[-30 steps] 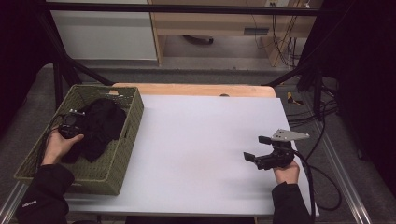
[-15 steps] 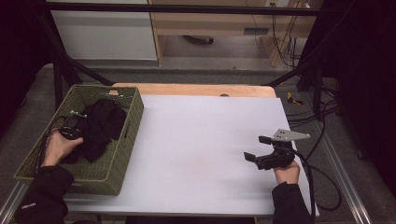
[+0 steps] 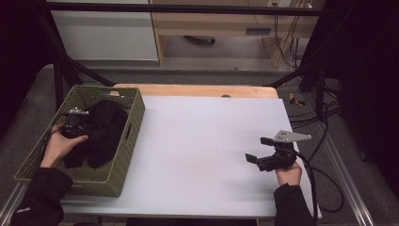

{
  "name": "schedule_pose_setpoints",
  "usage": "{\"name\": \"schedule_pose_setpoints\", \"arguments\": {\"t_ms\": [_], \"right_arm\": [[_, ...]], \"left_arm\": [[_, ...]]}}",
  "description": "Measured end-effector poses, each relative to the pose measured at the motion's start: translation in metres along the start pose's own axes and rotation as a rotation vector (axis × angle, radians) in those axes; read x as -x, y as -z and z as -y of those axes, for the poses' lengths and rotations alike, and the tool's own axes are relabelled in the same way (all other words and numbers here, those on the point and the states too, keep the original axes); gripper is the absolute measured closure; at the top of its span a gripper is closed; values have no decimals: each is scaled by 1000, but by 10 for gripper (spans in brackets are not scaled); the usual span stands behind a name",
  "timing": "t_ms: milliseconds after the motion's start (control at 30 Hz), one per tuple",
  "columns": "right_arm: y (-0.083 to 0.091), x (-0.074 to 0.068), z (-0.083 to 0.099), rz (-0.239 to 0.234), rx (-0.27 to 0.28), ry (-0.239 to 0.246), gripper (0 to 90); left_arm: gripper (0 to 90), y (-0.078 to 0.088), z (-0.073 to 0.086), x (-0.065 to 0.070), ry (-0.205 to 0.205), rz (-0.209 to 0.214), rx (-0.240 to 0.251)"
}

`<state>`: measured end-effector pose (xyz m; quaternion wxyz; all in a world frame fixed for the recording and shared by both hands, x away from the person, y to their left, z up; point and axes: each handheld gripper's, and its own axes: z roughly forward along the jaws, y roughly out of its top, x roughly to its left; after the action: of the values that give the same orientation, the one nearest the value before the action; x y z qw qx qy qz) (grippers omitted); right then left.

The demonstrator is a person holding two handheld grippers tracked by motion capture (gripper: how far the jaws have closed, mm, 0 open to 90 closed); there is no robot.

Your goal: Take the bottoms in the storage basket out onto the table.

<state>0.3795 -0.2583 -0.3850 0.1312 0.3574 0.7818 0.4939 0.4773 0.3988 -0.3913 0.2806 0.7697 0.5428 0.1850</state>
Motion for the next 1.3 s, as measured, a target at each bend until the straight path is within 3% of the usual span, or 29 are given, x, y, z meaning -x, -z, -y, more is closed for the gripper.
{"name": "schedule_pose_setpoints", "arguments": {"t_ms": [100,167,267,433,467,600,767,900,933,967,1000,1100,1300], "right_arm": [[-1,-1,0,-4,0,5,41],[-1,0,0,-3,0,3,41],[-1,0,0,-1,-3,3,41],[-1,-1,0,-4,-2,6,41],[0,0,0,-3,1,4,41],[0,0,0,-3,0,4,41],[0,0,0,-2,2,4,41],[1,0,0,-1,6,6,41],[1,0,0,0,6,8,40],[1,0,0,0,6,8,40],[1,0,0,0,6,7,40],[1,0,0,0,6,7,41],[1,0,0,0,5,6,41]], "left_arm": [[154,-5,1,-7,43,-40,15],[113,-11,4,-11,61,-63,-5],[83,-17,6,-13,55,-89,-32],[97,-25,7,-11,88,-50,-19],[141,-28,8,-10,78,-55,-34],[172,-32,10,-9,57,-73,-62],[298,-32,11,-8,36,-84,-97],[483,-28,10,-8,47,-87,-101],[589,-27,10,-7,44,-88,-102],[589,-26,9,-7,45,-79,-104],[678,-26,9,-6,44,-70,-108],[732,-25,9,-3,4,-81,-117],[809,-22,8,-1,-12,-52,-129]]}}
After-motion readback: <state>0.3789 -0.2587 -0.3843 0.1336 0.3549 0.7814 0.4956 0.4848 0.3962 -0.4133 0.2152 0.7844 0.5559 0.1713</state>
